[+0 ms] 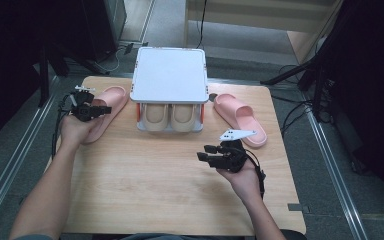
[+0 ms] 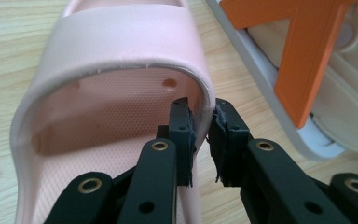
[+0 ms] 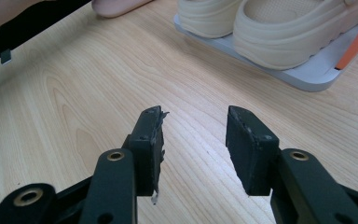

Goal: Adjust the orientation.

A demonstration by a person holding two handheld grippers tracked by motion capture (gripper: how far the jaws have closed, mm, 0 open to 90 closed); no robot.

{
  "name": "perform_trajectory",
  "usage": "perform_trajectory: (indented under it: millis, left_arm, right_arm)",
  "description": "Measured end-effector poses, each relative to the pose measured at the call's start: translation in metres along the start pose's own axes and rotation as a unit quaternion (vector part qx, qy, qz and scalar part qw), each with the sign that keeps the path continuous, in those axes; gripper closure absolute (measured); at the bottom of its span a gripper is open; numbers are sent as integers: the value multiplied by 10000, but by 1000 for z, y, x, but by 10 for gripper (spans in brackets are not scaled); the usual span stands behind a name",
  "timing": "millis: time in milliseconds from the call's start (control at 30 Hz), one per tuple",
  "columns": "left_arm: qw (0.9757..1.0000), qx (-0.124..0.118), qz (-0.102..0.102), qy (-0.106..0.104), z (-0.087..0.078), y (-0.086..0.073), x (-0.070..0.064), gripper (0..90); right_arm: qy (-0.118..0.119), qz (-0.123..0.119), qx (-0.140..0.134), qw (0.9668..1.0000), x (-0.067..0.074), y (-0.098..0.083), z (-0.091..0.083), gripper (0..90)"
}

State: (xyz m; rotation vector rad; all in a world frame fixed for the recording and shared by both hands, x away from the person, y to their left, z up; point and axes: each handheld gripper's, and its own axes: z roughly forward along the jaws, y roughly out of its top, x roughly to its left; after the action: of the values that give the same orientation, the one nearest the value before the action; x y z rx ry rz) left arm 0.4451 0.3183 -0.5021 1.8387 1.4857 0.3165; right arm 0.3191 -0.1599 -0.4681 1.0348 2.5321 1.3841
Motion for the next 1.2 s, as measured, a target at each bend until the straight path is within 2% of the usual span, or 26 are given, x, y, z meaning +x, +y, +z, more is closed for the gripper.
perform_trajectory:
  millis: [333, 400, 467, 567, 700, 767, 933, 1033, 1200]
  left_arm:
    - [9995, -72, -318, 22, 7, 4, -9, 774]
    - [9994, -94, -335, 9, 9, 4, -10, 771]
    - [9995, 21, -323, -1, 10, 8, -12, 765]
    - [9996, 24, -297, 3, 12, 9, -14, 763]
    - [9994, 36, -333, -17, 11, 9, -12, 748]
    - [9993, 46, -365, -53, 8, 10, -10, 726]
    - [9996, 136, -251, -38, -8, 10, -10, 633]
    - [9995, 49, -281, -111, -23, 9, -8, 619]
    - [9995, -161, -276, -49, -47, 9, -3, 593]
  right_arm:
    - [-19, 11, 6, 10000, 1, -2, 0, 563]
    - [-21, 1, 9, 10000, 1, -2, 0, 564]
    - [-27, 5, 18, 10000, 2, -3, 0, 564]
    - [-48, 17, 39, 10000, 2, -4, -1, 564]
    - [-58, 7, 24, 10000, 1, -4, -1, 563]
    - [-63, 48, 39, 10000, 0, -5, -2, 563]
    - [-51, 55, 26, 10000, -1, -4, -2, 562]
    - [-49, 45, 12, 10000, -1, -3, -1, 562]
    - [-3, -2, 28, 10000, -1, 0, 2, 560]
